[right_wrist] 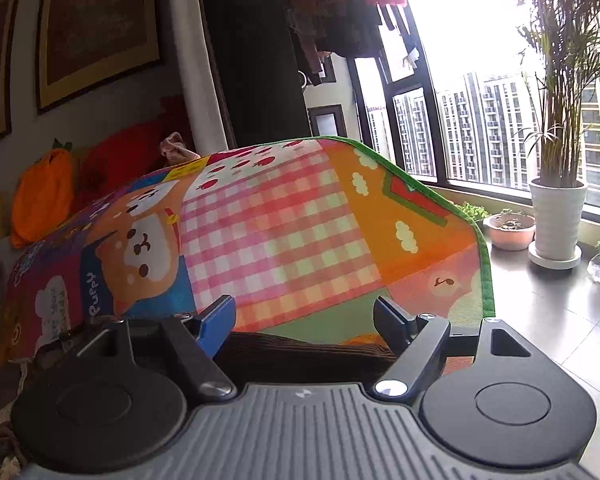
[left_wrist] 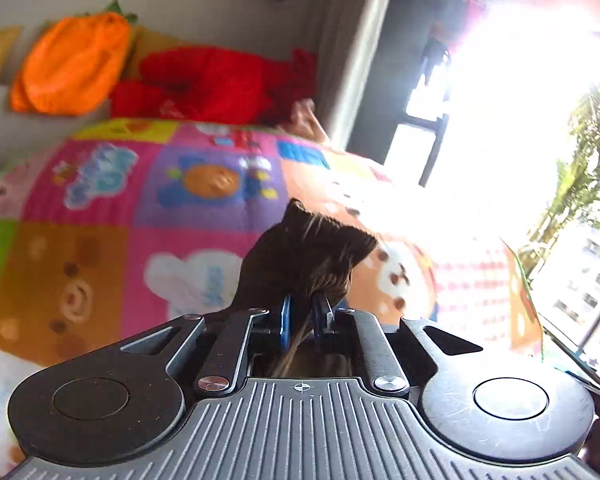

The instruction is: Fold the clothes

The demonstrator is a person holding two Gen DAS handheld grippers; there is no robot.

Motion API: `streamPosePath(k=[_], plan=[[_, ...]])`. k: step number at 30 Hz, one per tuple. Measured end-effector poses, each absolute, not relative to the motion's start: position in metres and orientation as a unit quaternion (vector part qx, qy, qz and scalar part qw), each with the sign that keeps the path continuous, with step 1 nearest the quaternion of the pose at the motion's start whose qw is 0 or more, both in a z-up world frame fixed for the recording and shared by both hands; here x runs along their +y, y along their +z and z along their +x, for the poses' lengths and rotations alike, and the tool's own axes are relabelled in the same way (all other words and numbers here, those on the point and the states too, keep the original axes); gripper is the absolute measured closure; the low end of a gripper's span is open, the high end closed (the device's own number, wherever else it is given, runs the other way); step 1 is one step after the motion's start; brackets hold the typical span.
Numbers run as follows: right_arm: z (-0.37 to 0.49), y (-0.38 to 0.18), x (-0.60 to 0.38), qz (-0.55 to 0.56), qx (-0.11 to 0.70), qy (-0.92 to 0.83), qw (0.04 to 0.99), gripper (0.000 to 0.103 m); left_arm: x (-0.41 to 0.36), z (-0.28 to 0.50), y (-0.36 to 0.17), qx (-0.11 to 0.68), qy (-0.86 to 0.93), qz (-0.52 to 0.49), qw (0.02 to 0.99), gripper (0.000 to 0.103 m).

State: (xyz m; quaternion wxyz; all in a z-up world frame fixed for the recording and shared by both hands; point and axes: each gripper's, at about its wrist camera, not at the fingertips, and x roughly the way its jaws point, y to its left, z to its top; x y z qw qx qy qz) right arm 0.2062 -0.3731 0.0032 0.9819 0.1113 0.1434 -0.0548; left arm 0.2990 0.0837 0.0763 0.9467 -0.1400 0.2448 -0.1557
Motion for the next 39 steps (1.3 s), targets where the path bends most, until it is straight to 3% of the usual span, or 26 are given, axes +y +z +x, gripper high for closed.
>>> streamPosePath(k=[1, 2, 3, 5, 7, 9, 14, 20, 22, 23, 24, 26, 33, 39], plan=[[0.206, 0.004, -0.372, 0.111, 0.146, -0.05, 0.982, 0.026, 0.072, 0.305, 0.061, 0.268, -0.176, -0.145, 0.936, 0.068], [0.205, 0.005, -0.371, 0.107, 0.149, -0.045, 0.982, 0.026, 0.065, 0.307, 0.048, 0.286, -0.189, -0.148, 0.928, 0.061], [0.204, 0.007, -0.37, 0.102, 0.152, -0.04, 0.982, 0.025, 0.059, 0.308, 0.037, 0.302, -0.2, -0.149, 0.92, 0.044], [0.2, 0.01, -0.367, 0.082, 0.154, -0.032, 0.984, 0.023, 0.055, 0.302, 0.025, 0.314, -0.208, -0.144, 0.915, 0.034], [0.197, 0.013, -0.364, 0.058, 0.161, -0.022, 0.985, 0.019, 0.061, 0.289, 0.025, 0.309, -0.21, -0.14, 0.917, 0.015], [0.197, 0.012, -0.369, 0.063, 0.177, -0.018, 0.982, 0.019, 0.073, 0.273, 0.026, 0.305, -0.204, -0.141, 0.92, 0.008], [0.199, -0.016, -0.406, 0.155, 0.236, -0.097, 0.955, 0.019, 0.105, 0.24, 0.014, 0.329, -0.173, -0.159, 0.915, 0.007], [0.214, -0.045, -0.429, 0.173, 0.259, -0.15, 0.938, 0.034, 0.13, 0.221, 0.008, 0.336, -0.153, -0.198, 0.908, 0.004], [0.226, -0.051, -0.436, 0.182, 0.273, -0.149, 0.933, 0.046, 0.134, 0.218, 0.01, 0.332, -0.151, -0.202, 0.909, 0.004], [0.232, -0.053, -0.44, 0.197, 0.281, -0.134, 0.93, 0.071, 0.136, 0.216, 0.011, 0.33, -0.15, -0.204, 0.91, 0.003], [0.237, -0.052, -0.442, 0.217, 0.286, -0.118, 0.926, 0.083, 0.139, 0.215, 0.012, 0.328, -0.148, -0.206, 0.91, 0.003], [0.241, -0.033, -0.429, 0.209, 0.274, -0.086, 0.935, 0.091, 0.144, 0.211, 0.014, 0.324, -0.145, -0.21, 0.911, 0.003], [0.26, 0.091, -0.312, 0.087, 0.172, 0.111, 0.975, 0.096, 0.166, 0.191, 0.01, 0.312, -0.127, -0.233, 0.912, 0.002], [0.285, 0.125, -0.167, 0.009, 0.144, 0.264, 0.954, 0.096, 0.188, 0.166, 0.009, 0.303, -0.109, -0.243, 0.915, 0.001]])
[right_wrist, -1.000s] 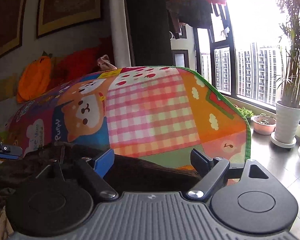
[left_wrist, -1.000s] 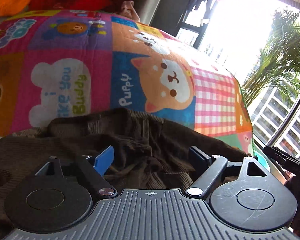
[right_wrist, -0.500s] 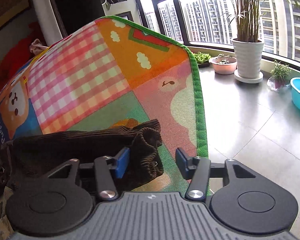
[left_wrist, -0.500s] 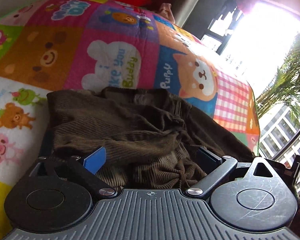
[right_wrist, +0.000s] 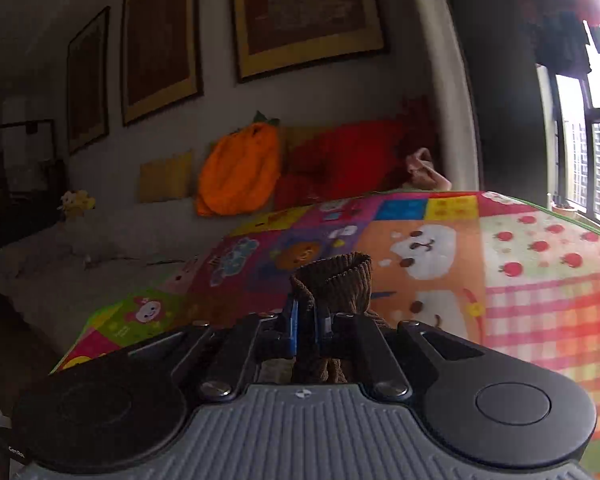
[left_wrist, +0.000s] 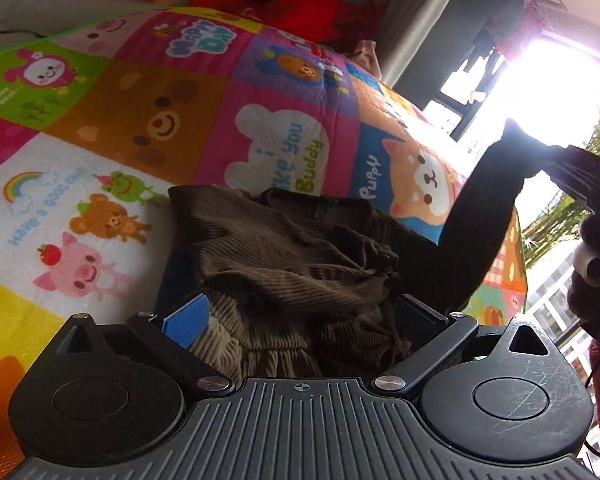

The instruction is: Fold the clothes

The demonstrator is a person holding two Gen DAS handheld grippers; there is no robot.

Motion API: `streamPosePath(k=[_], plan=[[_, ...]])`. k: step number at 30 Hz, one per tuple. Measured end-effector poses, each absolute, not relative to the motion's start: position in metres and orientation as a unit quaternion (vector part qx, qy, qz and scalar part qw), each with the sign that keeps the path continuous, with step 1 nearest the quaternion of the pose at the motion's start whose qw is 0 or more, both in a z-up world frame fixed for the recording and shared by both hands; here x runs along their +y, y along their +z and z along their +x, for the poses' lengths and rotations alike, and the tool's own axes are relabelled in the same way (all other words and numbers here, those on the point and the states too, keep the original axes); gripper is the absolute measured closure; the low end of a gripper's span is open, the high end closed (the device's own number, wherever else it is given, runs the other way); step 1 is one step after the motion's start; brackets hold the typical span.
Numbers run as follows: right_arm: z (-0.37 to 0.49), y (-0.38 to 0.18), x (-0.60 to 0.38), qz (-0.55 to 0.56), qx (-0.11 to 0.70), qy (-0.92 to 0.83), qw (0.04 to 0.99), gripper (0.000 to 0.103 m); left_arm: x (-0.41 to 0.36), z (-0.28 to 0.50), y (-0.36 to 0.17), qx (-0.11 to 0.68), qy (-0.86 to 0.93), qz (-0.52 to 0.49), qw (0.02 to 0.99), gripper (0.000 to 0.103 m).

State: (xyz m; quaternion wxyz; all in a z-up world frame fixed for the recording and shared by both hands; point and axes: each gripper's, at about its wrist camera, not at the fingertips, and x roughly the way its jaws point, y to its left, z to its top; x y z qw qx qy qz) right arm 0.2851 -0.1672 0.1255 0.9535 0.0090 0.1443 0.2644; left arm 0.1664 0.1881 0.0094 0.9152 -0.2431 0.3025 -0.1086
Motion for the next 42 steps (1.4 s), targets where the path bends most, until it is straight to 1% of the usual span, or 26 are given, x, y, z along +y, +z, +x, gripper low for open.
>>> streamPosePath(k=[4, 8, 10, 11, 12, 14, 15, 16, 18, 20, 23, 24, 25, 26, 27, 28, 29, 30, 31, 35, 39, 40, 42], plan=[[0.295, 0.104, -0.091, -0.021, 0.176, 0.328, 0.928, 0.1, 0.202, 0.152, 0.009, 0.302, -0.091, -0.248, 0.916, 0.0], [0.297, 0.068, -0.05, -0.036, 0.232, 0.397, 0.887, 0.099, 0.212, 0.145, 0.005, 0.307, -0.08, -0.253, 0.914, 0.0], [0.294, 0.061, -0.051, -0.027, 0.242, 0.416, 0.876, 0.093, 0.211, 0.147, 0.004, 0.309, -0.082, -0.253, 0.913, 0.0], [0.292, 0.062, -0.056, -0.023, 0.237, 0.413, 0.879, 0.085, 0.211, 0.148, 0.004, 0.31, -0.083, -0.254, 0.913, 0.0], [0.291, 0.065, -0.064, -0.017, 0.229, 0.407, 0.884, 0.074, 0.209, 0.151, 0.005, 0.31, -0.087, -0.253, 0.912, 0.0], [0.287, 0.072, -0.087, -0.003, 0.214, 0.39, 0.896, 0.063, 0.203, 0.161, 0.008, 0.309, -0.1, -0.253, 0.911, 0.0], [0.287, 0.075, -0.1, 0.003, 0.207, 0.376, 0.903, 0.058, 0.199, 0.167, 0.01, 0.307, -0.109, -0.254, 0.911, 0.0], [0.289, 0.077, -0.113, 0.007, 0.202, 0.36, 0.911, 0.056, 0.194, 0.173, 0.011, 0.305, -0.118, -0.256, 0.91, 0.0], [0.29, 0.076, -0.14, 0.014, 0.198, 0.326, 0.924, 0.046, 0.183, 0.188, 0.015, 0.299, -0.132, -0.256, 0.91, 0.0], [0.291, 0.066, -0.165, 0.027, 0.207, 0.297, 0.932, 0.041, 0.17, 0.205, 0.015, 0.3, -0.131, -0.244, 0.913, 0.0], [0.285, 0.041, -0.195, 0.042, 0.231, 0.265, 0.935, 0.041, 0.152, 0.236, 0.009, 0.322, -0.127, -0.216, 0.913, 0.001], [0.283, 0.032, -0.204, 0.046, 0.239, 0.255, 0.936, 0.041, 0.146, 0.246, 0.006, 0.332, -0.129, -0.208, 0.911, 0.006], [0.28, 0.022, -0.213, 0.049, 0.247, 0.246, 0.936, 0.041, 0.14, 0.254, 0.003, 0.342, -0.129, -0.197, 0.91, 0.017], [0.278, 0.015, -0.219, 0.051, 0.253, 0.24, 0.936, 0.041, 0.133, 0.261, 0.0, 0.353, -0.128, -0.18, 0.909, 0.026], [0.276, 0.009, -0.223, 0.052, 0.257, 0.236, 0.936, 0.041, 0.127, 0.266, -0.002, 0.361, -0.125, -0.16, 0.91, 0.042], [0.274, 0.004, -0.226, 0.052, 0.26, 0.233, 0.936, 0.041, 0.121, 0.27, -0.003, 0.369, -0.121, -0.14, 0.911, 0.056], [0.273, -0.001, -0.23, 0.051, 0.264, 0.23, 0.935, 0.041, 0.115, 0.274, -0.005, 0.376, -0.117, -0.12, 0.911, 0.065], [0.272, -0.005, -0.233, 0.051, 0.267, 0.227, 0.935, 0.041, 0.115, 0.276, 0.0, 0.368, -0.115, -0.114, 0.915, 0.079], [0.271, -0.007, -0.234, 0.05, 0.265, 0.225, 0.936, 0.041, 0.116, 0.276, 0.007, 0.356, -0.114, -0.112, 0.921, 0.082], [0.277, -0.002, -0.232, 0.045, 0.249, 0.223, 0.941, 0.041, 0.125, 0.276, 0.033, 0.303, -0.091, -0.095, 0.944, 0.082], [0.29, -0.001, -0.219, 0.034, 0.246, 0.236, 0.94, 0.041, 0.133, 0.282, 0.021, 0.314, -0.027, -0.039, 0.948, 0.082], [0.294, -0.004, -0.214, 0.03, 0.251, 0.239, 0.938, 0.041, 0.137, 0.282, 0.017, 0.322, -0.015, -0.039, 0.946, 0.082], [0.303, -0.015, -0.203, 0.023, 0.269, 0.247, 0.931, 0.041, 0.145, 0.274, 0.02, 0.319, -0.027, -0.074, 0.945, 0.079]])
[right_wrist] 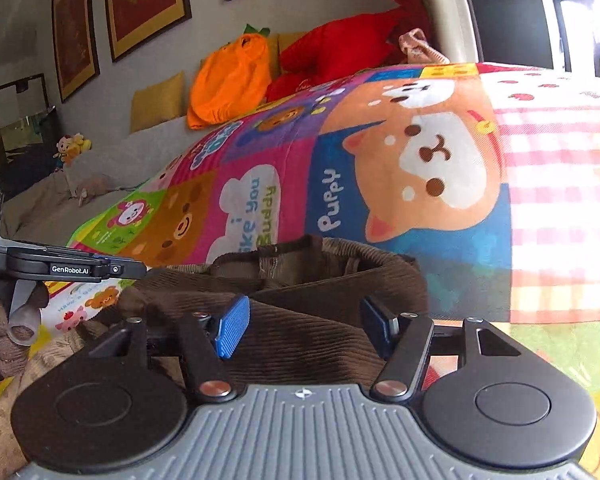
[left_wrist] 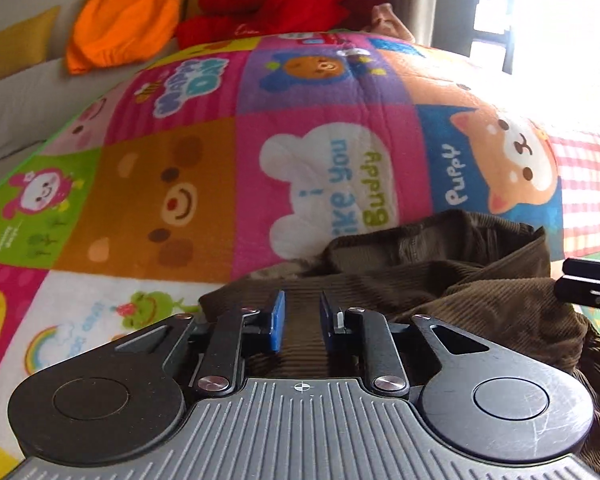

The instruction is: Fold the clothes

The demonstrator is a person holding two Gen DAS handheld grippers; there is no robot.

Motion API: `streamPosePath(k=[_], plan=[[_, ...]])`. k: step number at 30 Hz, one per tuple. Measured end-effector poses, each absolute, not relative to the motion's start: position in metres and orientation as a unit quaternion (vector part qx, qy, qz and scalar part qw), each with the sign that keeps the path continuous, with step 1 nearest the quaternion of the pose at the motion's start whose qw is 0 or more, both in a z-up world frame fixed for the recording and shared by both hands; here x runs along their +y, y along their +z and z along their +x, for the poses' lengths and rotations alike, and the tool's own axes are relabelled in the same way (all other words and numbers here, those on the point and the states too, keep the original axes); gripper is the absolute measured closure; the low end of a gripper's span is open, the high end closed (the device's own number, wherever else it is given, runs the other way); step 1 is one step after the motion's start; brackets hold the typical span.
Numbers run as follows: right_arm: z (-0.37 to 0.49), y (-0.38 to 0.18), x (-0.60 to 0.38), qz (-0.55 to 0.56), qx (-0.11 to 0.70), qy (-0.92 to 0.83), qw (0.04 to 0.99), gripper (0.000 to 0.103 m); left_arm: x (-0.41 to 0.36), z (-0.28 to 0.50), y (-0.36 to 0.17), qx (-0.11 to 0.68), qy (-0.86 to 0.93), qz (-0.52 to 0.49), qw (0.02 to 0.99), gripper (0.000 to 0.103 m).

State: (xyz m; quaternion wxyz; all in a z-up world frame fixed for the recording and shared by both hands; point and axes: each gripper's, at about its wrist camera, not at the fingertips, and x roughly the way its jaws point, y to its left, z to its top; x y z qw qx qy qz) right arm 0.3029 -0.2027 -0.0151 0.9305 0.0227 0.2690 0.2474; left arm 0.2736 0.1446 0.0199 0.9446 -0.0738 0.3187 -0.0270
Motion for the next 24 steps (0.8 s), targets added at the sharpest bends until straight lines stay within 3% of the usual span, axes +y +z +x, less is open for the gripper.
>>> streamPosePath(k=[2, 4, 6, 13, 16, 18, 24], plan=[[0.31, -0.027, -0.192, 0.007, 0.285, 0.246, 0.926, 0.041, 0.151, 0.263, 0.026, 0.309, -0.057, -0.117, 0.942, 0.068], [0.319, -0.041, -0.182, -0.011, 0.305, 0.236, 0.923, 0.041, 0.15, 0.252, 0.034, 0.296, -0.115, -0.161, 0.934, 0.04], [0.327, -0.051, -0.177, -0.023, 0.322, 0.227, 0.919, 0.039, 0.144, 0.248, 0.036, 0.298, -0.169, -0.192, 0.92, 0.032], [0.329, -0.055, -0.171, -0.035, 0.328, 0.223, 0.917, 0.033, 0.121, 0.265, -0.005, 0.372, -0.196, -0.205, 0.884, 0.033], [0.328, -0.056, -0.168, -0.041, 0.328, 0.223, 0.917, 0.03, 0.131, 0.273, -0.019, 0.386, -0.167, -0.207, 0.883, 0.049], [0.328, -0.056, -0.167, -0.045, 0.327, 0.224, 0.917, 0.029, 0.135, 0.275, -0.02, 0.387, -0.154, -0.202, 0.886, 0.053], [0.326, -0.056, -0.166, -0.049, 0.325, 0.222, 0.918, 0.027, 0.14, 0.274, 0.002, 0.349, -0.072, -0.126, 0.926, 0.041]])
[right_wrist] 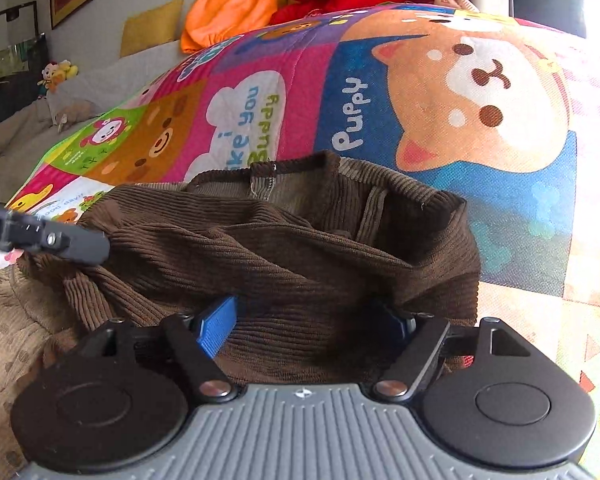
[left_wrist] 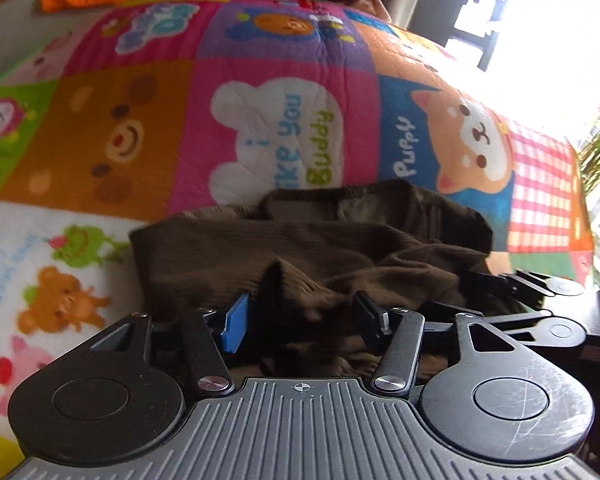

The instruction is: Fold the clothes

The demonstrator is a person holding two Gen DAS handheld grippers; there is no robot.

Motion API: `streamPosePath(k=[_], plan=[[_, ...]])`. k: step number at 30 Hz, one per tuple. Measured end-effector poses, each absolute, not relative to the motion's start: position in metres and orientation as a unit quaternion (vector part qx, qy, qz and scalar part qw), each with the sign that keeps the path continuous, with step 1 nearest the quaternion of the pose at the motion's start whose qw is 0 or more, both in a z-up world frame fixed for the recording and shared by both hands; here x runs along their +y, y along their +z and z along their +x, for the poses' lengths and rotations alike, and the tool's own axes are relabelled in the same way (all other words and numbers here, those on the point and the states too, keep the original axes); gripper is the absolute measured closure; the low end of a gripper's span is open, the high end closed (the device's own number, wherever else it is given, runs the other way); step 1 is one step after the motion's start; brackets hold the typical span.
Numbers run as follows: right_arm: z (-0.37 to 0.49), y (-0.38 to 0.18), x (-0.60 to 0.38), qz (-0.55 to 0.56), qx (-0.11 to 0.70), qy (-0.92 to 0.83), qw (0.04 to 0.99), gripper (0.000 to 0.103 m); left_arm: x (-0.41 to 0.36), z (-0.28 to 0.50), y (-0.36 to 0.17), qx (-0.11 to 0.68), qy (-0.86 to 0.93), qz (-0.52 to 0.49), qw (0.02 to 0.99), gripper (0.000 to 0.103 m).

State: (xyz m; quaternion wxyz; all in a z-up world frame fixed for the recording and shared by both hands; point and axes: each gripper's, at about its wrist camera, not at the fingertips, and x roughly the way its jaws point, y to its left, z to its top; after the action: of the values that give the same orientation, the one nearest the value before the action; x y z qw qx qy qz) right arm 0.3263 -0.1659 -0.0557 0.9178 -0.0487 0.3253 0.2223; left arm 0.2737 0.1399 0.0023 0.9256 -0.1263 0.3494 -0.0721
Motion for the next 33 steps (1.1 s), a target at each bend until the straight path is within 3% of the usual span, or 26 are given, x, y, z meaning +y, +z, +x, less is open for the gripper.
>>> streamPosePath(k=[3, 12, 22, 29, 31, 32, 33], plan=[[0.327, -0.056, -0.166, -0.047, 0.326, 0.224, 0.917, 0.026, 0.152, 0.277, 0.005, 0.345, -0.096, -0.184, 0.915, 0.029], [0.318, -0.023, -0.2, -0.001, 0.259, 0.204, 0.944, 0.026, 0.176, 0.305, -0.01, 0.394, 0.023, -0.159, 0.905, 0.025], [0.374, -0.014, -0.225, 0.014, 0.28, 0.154, 0.947, 0.03, 0.181, 0.329, -0.029, 0.413, 0.015, -0.167, 0.895, 0.02], [0.386, -0.029, -0.202, 0.006, 0.293, 0.173, 0.94, 0.047, 0.202, 0.345, -0.031, 0.404, -0.018, -0.246, 0.881, 0.018], [0.39, -0.028, -0.196, -0.005, 0.294, 0.177, 0.939, 0.055, 0.201, 0.348, -0.031, 0.406, -0.028, -0.244, 0.88, 0.035], [0.392, -0.027, -0.193, -0.011, 0.296, 0.182, 0.938, 0.066, 0.198, 0.349, -0.031, 0.408, -0.032, -0.233, 0.882, 0.038], [0.394, -0.027, -0.191, -0.017, 0.299, 0.186, 0.936, 0.077, 0.193, 0.35, -0.031, 0.41, -0.037, -0.212, 0.886, 0.047]])
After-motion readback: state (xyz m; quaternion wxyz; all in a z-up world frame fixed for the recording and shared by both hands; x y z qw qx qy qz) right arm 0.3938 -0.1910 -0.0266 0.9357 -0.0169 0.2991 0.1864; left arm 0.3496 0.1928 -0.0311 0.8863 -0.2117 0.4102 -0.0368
